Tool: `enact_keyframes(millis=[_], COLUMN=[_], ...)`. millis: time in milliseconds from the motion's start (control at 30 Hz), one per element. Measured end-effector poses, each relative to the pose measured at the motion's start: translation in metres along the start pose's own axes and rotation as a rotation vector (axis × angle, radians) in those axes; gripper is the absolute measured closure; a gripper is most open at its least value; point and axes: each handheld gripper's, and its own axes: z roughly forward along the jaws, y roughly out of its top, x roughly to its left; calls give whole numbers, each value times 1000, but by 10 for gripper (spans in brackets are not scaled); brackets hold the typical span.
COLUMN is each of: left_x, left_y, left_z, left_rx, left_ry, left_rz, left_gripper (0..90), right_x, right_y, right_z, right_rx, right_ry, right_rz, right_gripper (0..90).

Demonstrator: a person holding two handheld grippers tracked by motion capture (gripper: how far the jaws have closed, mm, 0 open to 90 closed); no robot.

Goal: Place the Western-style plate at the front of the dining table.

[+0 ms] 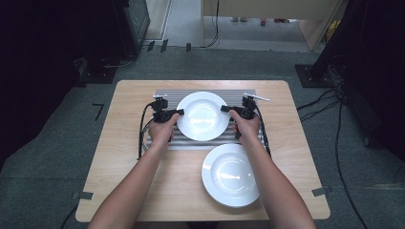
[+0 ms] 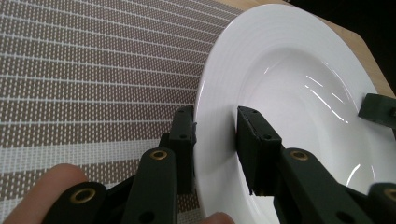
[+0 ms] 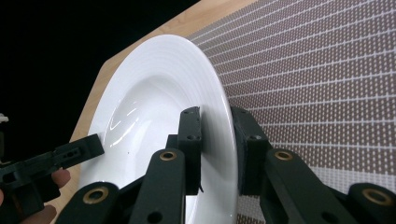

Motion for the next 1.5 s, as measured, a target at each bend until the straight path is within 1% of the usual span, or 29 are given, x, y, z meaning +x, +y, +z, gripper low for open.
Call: enact_keyframes(millis=[100, 167, 267, 400, 500, 600, 667, 700, 733, 767, 833, 867, 900, 933, 967, 1000, 1033, 1067, 1100, 1167, 1200, 1233, 1267, 1300, 1333, 1367, 1400, 1467, 1500], left_x=[-5, -8, -9, -7, -7, -5, -6, -8, -10, -14, -18, -20, -21, -21, -20, -20, -18, -17, -16, -14, -14, -13, -13, -13, -13, -13, -13, -12, -12], left_y=[6, 10, 10, 8, 7, 5, 3, 2, 2, 1, 1, 1, 2, 3, 4, 4, 5, 4, 4, 4, 4, 4, 4, 3, 2, 2, 1, 0, -1], left_z=[3, 8, 14, 17, 18, 22, 23, 23, 23, 24, 25, 25, 24, 24, 23, 22, 21, 19, 17, 13, 10, 8, 5, 1, -4, -6, -9, -15, -18], left_rx=[8, 27, 42, 40, 42, 54, 46, 45, 45, 48, 51, 52, 57, 63, 69, 71, 79, 83, 83, 77, 72, 66, 54, 43, 27, 23, 24, 17, 14], left_ry=[8, 11, 21, 24, 35, 51, 55, 72, 88, 111, 138, 156, 173, 184, 203, 219, 235, 238, 247, 263, 261, 255, 243, 231, 217, 213, 210, 205, 196], left_rz=[1, 8, 8, 5, 29, 39, 48, 71, 89, 120, 167, 179, 184, 192, 195, 200, 212, 222, 229, 241, 245, 245, 248, 249, 248, 250, 250, 247, 243], left_gripper=[696, 699, 697, 694, 688, 670, 666, 661, 650, 637, 592, 547, 458, 360, 314, 269, 233, 197, 182, 166, 163, 163, 162, 152, 149, 149, 149, 149, 149], right_x=[-4, -9, -13, -16, -17, -16, -14, -14, -13, -13, -11, -9, -9, -8, -8, -8, -9, -8, -7, -3, -1, 1, 2, 5, 8, 12, 14, 19, 23], right_y=[2, 3, 3, 2, 1, 0, -1, -1, -1, -2, -3, -3, -3, -3, -2, -1, 0, 1, 3, 4, 4, 4, 4, 3, 3, 3, 2, 2, 1], right_z=[0, 2, 3, 6, 8, 9, 10, 10, 10, 10, 10, 10, 10, 9, 8, 7, 6, 3, 1, -4, -6, -9, -10, -12, -13, -17, -19, -25, -29], right_rx=[-13, -17, -20, -24, -26, -37, -44, -45, -44, -45, -51, -53, -58, -61, -65, -64, -66, -67, -67, -59, -57, -54, -52, -44, -47, -55, -59, -74, -77], right_ry=[7, -2, -24, -38, -39, -47, -57, -60, -62, -66, -85, -93, -101, -115, -132, -143, -144, -151, -152, -164, -168, -159, -156, -175, -203, -207, -197, -182, -177], right_rz=[36, 55, 55, 45, 41, 30, 13, 8, -3, -14, -78, -105, -131, -144, -141, -129, -127, -134, -150, -200, -226, -252, -274, -302, -317, -336, -352, -351, -364], right_gripper=[760, 753, 746, 748, 746, 750, 747, 745, 742, 737, 720, 706, 667, 580, 516, 477, 457, 420, 396, 323, 288, 258, 257, 269, 287, 272, 249, 239, 223])
